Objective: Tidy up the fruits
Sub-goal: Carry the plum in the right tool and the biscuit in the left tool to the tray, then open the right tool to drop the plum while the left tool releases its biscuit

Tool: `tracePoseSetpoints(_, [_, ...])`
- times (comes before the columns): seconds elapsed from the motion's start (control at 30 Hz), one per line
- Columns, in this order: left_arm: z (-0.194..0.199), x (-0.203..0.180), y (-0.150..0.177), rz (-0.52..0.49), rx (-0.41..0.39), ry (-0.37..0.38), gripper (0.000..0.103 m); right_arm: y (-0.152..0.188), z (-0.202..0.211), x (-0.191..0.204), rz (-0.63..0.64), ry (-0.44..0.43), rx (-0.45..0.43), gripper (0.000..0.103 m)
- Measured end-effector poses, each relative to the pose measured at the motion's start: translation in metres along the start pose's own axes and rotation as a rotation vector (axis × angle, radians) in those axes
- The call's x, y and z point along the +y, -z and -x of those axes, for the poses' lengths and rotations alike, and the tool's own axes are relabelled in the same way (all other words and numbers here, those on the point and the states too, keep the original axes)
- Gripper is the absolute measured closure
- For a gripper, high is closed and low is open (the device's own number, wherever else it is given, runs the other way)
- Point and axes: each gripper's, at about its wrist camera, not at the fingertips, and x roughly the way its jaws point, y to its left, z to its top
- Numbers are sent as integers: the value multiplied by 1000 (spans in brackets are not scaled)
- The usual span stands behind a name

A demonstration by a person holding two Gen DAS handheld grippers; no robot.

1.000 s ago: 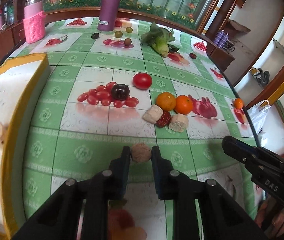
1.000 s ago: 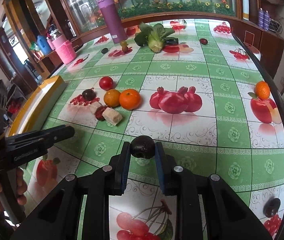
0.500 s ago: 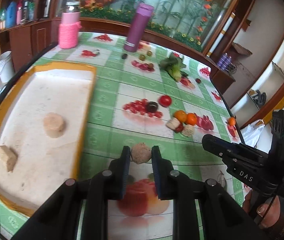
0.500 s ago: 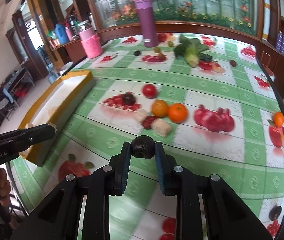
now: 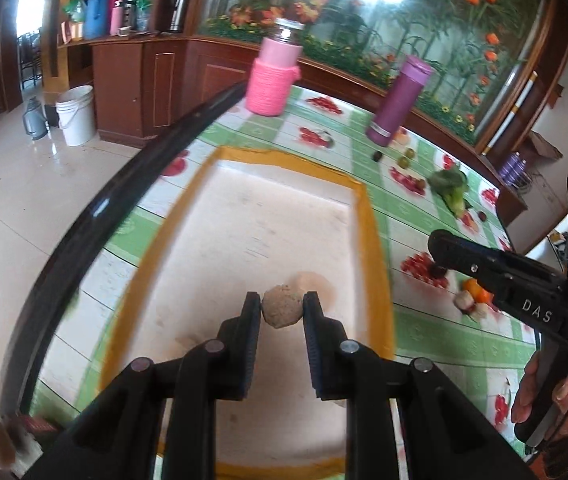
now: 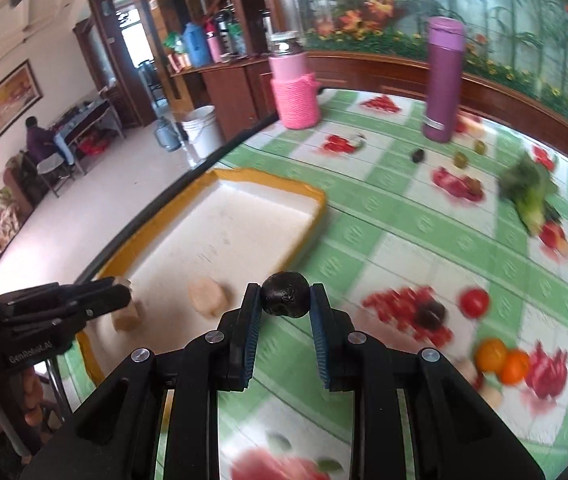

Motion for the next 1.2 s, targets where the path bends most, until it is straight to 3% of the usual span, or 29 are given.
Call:
tracePoseSetpoints(0.2, [-23, 31, -13, 35, 32, -28, 79, -33, -60, 22, 56, -3, 63, 79])
tracePoseSetpoints(0.47, [-50, 45, -19, 42, 83, -41, 79, -44, -116, 15, 83, 25, 160, 79])
tracePoseSetpoints(0.93, [-65, 48, -19, 13, 128, -112, 77, -37, -139, 16, 139, 25, 219, 76])
tracePoseSetpoints(1.0, [-64, 46, -18, 0, 131, -120, 71, -36, -137, 17, 144, 29, 212, 70])
tracePoseSetpoints(1.2, [-55, 42, -13, -15, 115, -159, 53, -32, -123, 17, 137, 28, 198, 70])
